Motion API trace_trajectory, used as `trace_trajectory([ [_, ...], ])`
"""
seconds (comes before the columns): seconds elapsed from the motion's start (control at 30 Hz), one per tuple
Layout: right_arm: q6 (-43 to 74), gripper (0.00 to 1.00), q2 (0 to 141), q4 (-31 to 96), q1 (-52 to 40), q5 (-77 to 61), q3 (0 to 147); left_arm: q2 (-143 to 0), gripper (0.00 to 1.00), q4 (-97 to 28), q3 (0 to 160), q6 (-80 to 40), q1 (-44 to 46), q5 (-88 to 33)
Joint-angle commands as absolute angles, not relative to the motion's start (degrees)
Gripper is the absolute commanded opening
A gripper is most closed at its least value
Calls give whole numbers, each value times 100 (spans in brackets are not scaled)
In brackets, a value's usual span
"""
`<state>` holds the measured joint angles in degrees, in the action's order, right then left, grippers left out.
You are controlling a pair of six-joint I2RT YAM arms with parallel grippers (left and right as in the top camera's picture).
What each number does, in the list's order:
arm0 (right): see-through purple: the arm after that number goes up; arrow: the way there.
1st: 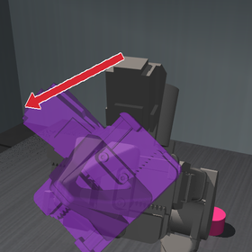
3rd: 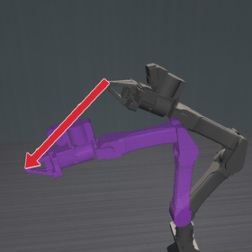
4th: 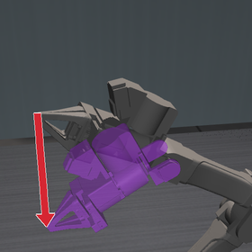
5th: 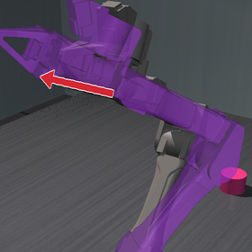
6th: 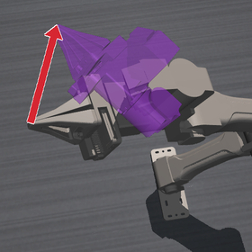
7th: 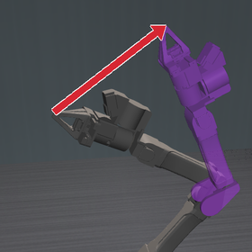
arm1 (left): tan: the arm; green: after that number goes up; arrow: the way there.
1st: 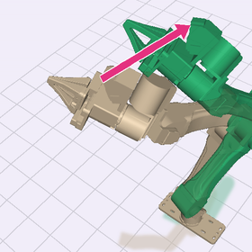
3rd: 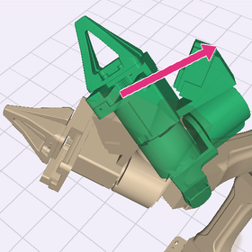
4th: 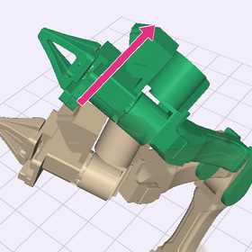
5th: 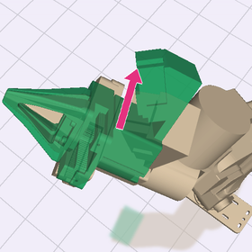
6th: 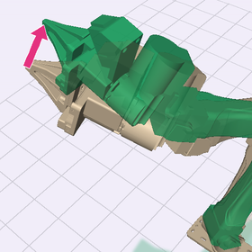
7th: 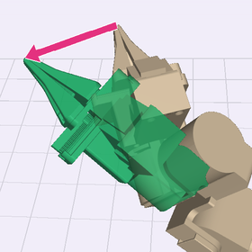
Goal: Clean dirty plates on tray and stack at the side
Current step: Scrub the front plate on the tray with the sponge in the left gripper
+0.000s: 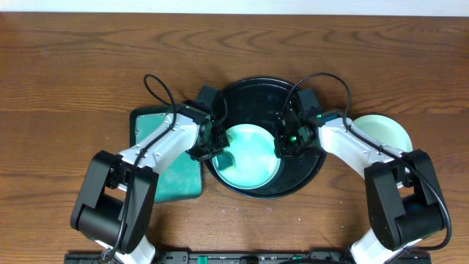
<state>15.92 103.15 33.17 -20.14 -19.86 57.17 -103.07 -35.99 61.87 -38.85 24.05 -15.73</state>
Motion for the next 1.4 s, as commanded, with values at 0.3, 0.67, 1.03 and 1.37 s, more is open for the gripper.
trace_trajectory([
  [0.3, 1719, 1, 10385, 3374, -1922, -1439, 5732, -10965, 8, -1905, 5933, -3734, 3586, -2418],
  [0.67, 1717, 1, 10385, 3382, -1922, -1439, 5732, -10973, 8, -2445, 5937, -3734, 3693, -3175],
  [1.03, 1715, 1, 10385, 3382, -1922, -1439, 5732, -10565, 7, -4313, 6372, -3732, 3573, -897],
  [1.37, 1715, 1, 10385, 3385, -1922, -1439, 5732, -10372, 7, -3500, 6475, -2335, 3485, 867],
])
